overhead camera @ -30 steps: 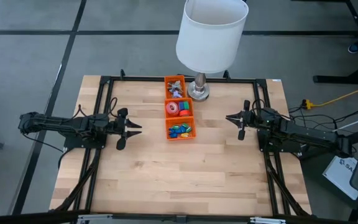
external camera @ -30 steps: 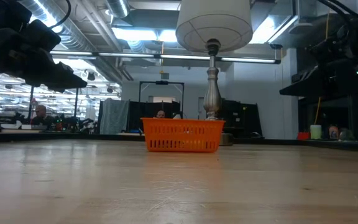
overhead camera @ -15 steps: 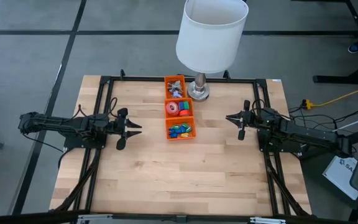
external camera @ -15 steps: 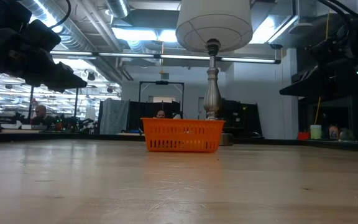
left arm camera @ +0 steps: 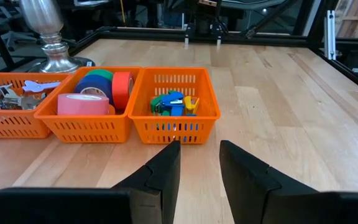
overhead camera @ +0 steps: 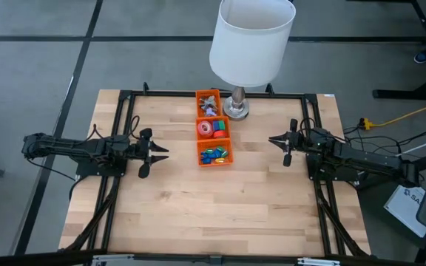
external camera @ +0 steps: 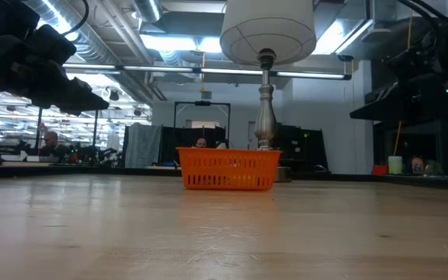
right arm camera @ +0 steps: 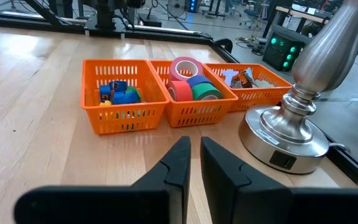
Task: Pick and place Stapler, Stapler remover, tape
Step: Return to Home Position
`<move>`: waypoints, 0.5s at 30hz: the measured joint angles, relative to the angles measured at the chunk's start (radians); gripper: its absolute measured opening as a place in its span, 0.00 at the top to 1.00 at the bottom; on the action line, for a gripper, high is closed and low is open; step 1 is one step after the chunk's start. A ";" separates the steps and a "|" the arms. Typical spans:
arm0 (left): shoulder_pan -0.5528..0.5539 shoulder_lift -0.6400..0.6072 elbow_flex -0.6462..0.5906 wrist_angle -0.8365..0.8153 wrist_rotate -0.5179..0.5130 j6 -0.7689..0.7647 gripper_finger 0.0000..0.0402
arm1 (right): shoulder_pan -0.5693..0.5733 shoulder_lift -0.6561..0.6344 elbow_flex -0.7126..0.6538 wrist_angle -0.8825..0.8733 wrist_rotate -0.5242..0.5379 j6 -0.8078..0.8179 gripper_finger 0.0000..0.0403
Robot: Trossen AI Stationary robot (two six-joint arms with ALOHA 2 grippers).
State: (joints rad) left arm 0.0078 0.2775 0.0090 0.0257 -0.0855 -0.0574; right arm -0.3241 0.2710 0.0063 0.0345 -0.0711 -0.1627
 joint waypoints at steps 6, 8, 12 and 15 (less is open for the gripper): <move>0.000 0.000 0.000 0.000 0.000 0.000 0.73 | 0.000 0.000 0.000 0.000 0.000 0.000 0.90; 0.000 0.000 0.000 0.000 0.000 0.000 0.73 | 0.000 0.000 0.000 0.000 0.000 0.000 0.90; 0.000 0.000 0.000 0.000 0.000 0.000 0.73 | 0.000 0.000 0.000 0.000 0.000 0.000 0.90; 0.000 0.000 0.000 0.000 0.000 0.000 0.73 | 0.000 0.000 0.000 0.000 0.000 0.000 0.90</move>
State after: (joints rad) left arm 0.0076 0.2774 0.0086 0.0257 -0.0854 -0.0574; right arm -0.3244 0.2707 0.0063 0.0346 -0.0711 -0.1627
